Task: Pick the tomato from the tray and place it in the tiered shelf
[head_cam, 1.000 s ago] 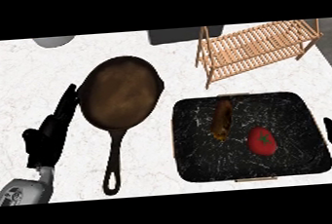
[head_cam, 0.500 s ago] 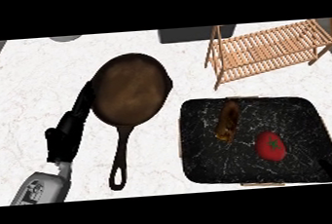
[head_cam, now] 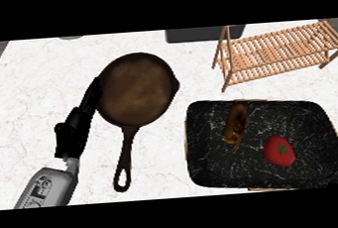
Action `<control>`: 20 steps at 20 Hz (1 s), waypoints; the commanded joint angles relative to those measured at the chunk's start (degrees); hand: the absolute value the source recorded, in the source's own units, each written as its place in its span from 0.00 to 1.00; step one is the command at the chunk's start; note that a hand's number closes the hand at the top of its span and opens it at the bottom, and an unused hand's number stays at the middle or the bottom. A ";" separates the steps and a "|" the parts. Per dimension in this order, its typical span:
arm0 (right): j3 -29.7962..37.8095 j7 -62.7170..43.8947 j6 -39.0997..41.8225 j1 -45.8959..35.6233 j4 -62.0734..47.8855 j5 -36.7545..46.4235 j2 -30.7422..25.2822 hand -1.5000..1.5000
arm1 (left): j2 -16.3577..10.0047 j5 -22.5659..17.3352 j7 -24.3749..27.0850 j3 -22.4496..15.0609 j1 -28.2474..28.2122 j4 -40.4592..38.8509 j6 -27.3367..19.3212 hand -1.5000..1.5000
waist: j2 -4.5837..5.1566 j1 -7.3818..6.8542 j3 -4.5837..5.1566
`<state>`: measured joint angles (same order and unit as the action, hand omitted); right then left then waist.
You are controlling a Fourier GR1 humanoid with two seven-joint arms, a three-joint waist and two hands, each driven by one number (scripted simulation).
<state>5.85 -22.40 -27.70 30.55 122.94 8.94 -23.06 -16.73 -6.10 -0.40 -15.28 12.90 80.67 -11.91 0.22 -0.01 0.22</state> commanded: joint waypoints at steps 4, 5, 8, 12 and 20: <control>-2.78 -22.98 13.30 1.50 9.67 5.36 -13.86 0.00 | 1.11 0.77 -0.66 -0.18 2.42 -2.33 0.43 0.50 | 0.25 -0.14 0.10; -4.23 -26.91 14.05 -0.77 9.38 7.18 -14.75 0.00 | 0.79 0.30 1.78 -0.86 -1.63 0.52 1.26 0.50 | 0.20 -1.88 0.10; -6.85 -38.97 17.23 -3.01 13.49 11.76 -17.29 0.00 | 0.36 0.92 0.82 -0.67 -1.04 0.79 1.32 0.50 | 0.17 -1.66 0.05; -13.85 -51.43 20.34 -12.62 15.83 16.21 -15.21 0.00 | 0.82 1.37 1.41 -0.03 -2.48 0.99 1.62 0.50 | -0.07 -1.04 -0.10; -19.80 -60.29 24.67 -27.79 10.49 20.69 -10.43 0.00 | 2.25 2.22 1.82 1.38 -0.25 -1.91 2.54 0.50 | -0.02 -0.79 -0.08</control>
<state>-10.85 -67.73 -6.54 9.72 133.10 26.42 -35.41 -15.57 -4.77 -0.48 -13.84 12.82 80.62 -9.53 0.18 -0.97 0.13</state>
